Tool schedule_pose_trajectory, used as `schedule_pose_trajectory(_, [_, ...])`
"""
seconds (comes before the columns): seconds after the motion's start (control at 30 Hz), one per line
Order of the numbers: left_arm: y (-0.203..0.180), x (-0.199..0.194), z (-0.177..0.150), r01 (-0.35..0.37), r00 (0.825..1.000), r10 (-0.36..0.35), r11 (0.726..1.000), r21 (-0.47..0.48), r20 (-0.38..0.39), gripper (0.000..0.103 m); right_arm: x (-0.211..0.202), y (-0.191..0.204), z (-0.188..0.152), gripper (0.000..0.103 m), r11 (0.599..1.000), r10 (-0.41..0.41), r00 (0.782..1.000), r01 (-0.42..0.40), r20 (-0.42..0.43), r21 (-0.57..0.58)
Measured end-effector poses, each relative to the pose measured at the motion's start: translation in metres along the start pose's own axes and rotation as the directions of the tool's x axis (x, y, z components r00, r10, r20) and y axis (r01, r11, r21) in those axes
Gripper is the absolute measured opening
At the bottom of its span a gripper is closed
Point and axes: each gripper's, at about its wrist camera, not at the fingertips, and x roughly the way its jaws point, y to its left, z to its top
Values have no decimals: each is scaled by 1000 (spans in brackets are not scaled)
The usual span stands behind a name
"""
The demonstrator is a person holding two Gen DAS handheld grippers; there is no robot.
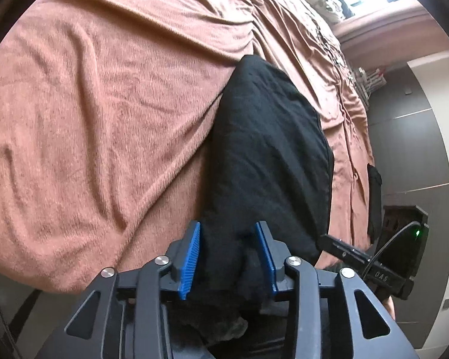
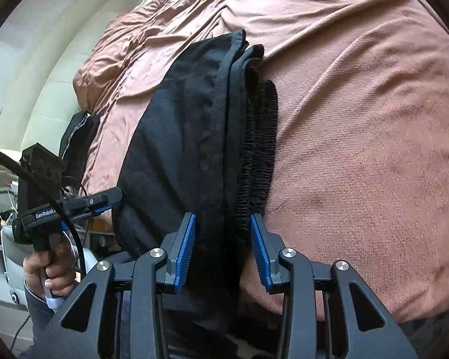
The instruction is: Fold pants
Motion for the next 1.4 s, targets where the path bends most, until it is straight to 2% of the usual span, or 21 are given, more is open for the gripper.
schedule_pose_trajectory(0.13, [1,-2,8,-7,1000,7,1000,9,17,41,-5,4,-4,35,1000,-9,1000,9,4,-12])
schedule_pose_trajectory(0.3, [4,-3,17,-2,999,2,1000,-2,52,41,-8,19,9,35,997,-46,999,47,18,-60])
schedule_pose_trajectory(0.53, [-1,8,30,-7,999,6,1000,11,51,41,1,12,21,35,999,-32,998,33,45,-16])
schedule_pose_trajectory(0.63, [-3,13,34,-12,999,12,1000,12,48,41,5,4,19,35,999,-53,998,53,40,12])
schedule_pose_trajectory(0.8, [-10,19,40,-8,998,7,1000,28,55,41,-2,-5,10,16,997,-67,997,65,48,40])
schedule_pose_trajectory(1.0, [-18,29,48,-11,999,9,999,43,52,41,-9,-10,4,15,997,-52,998,49,40,65])
schedule_pose_trajectory(1.13, [-18,30,51,-7,999,4,999,48,50,42,-27,-5,6,15,999,7,996,-11,83,51])
schedule_pose_trajectory(1.2, [-16,29,52,-1,999,-1,999,42,52,41,-35,-4,9,22,999,17,994,-22,105,44])
schedule_pose_trajectory(1.27, [-14,28,55,6,998,-8,999,33,54,41,-38,-6,14,51,999,29,993,-34,118,42])
schedule_pose_trajectory(1.3, [-13,28,56,10,998,-12,1000,28,55,42,-38,-7,18,56,998,28,991,-35,129,46])
schedule_pose_trajectory(1.4, [-12,28,59,26,998,-27,999,25,51,42,-34,-12,29,58,996,64,989,-72,131,57])
